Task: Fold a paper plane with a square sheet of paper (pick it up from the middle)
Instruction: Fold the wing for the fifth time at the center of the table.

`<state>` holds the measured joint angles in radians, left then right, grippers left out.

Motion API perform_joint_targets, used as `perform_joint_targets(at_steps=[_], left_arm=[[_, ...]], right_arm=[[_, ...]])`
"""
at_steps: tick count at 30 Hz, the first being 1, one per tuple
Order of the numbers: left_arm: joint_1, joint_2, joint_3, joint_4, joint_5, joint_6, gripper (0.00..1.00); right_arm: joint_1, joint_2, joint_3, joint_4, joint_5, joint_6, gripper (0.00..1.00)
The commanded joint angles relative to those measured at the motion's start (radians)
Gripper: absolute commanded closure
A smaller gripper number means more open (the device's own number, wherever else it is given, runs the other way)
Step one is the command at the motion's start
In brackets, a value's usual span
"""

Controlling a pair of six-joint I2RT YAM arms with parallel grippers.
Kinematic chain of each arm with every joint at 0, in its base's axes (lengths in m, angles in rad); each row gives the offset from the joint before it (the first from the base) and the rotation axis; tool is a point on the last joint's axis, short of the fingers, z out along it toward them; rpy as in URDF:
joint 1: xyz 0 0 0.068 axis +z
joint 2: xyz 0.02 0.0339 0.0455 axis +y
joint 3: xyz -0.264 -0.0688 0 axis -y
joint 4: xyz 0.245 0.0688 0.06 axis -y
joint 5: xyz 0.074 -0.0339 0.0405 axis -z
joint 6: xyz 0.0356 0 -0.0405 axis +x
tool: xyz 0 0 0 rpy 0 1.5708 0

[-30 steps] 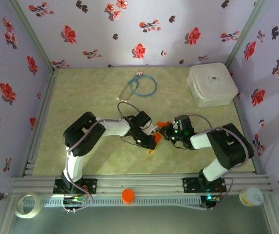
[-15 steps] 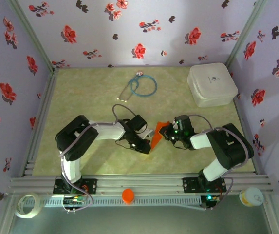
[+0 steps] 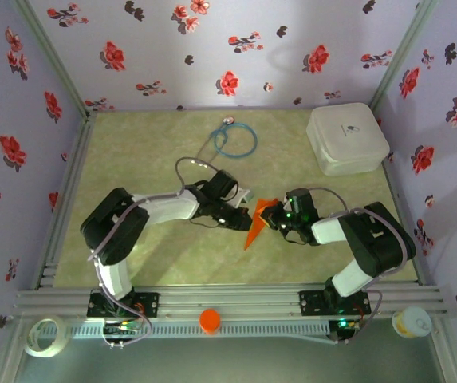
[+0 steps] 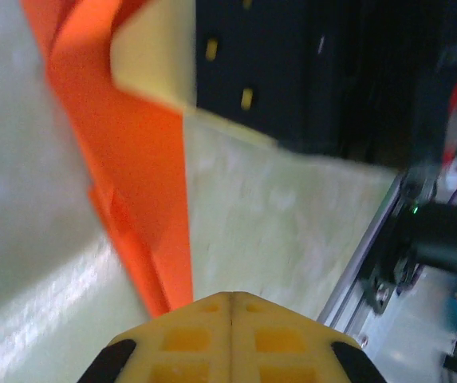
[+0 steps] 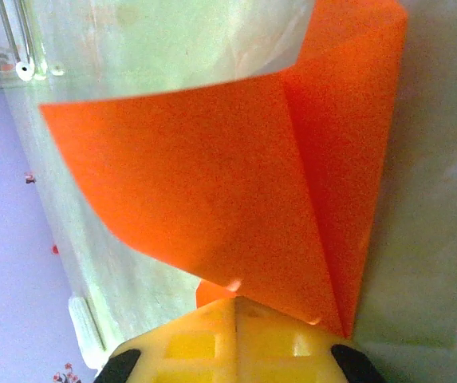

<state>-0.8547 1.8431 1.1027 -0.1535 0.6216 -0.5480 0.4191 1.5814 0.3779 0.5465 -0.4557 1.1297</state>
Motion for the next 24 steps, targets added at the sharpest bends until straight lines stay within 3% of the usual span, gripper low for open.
perform_joint_targets(at_steps=[1, 8, 16, 24], left_arm=[[0.002, 0.083, 0.064, 0.026, 0.044, -0.034, 0.95], [0.002, 0.178, 0.120, 0.015, 0.042, -0.032, 0.94], [-0.001, 0.221, 0.069, -0.074, -0.061, -0.013, 0.98], [0.000, 0.206, -0.027, -0.052, -0.079, -0.006, 1.00]], right_arm=[[0.009, 0.048, -0.033, -0.129, 0.077, 0.005, 1.00], [0.010, 0.057, -0.032, -0.105, 0.067, 0.016, 1.00], [0.010, 0.025, -0.007, -0.098, 0.040, 0.020, 1.00], [0.009, -0.181, 0.121, -0.444, 0.135, -0.109, 0.95]])
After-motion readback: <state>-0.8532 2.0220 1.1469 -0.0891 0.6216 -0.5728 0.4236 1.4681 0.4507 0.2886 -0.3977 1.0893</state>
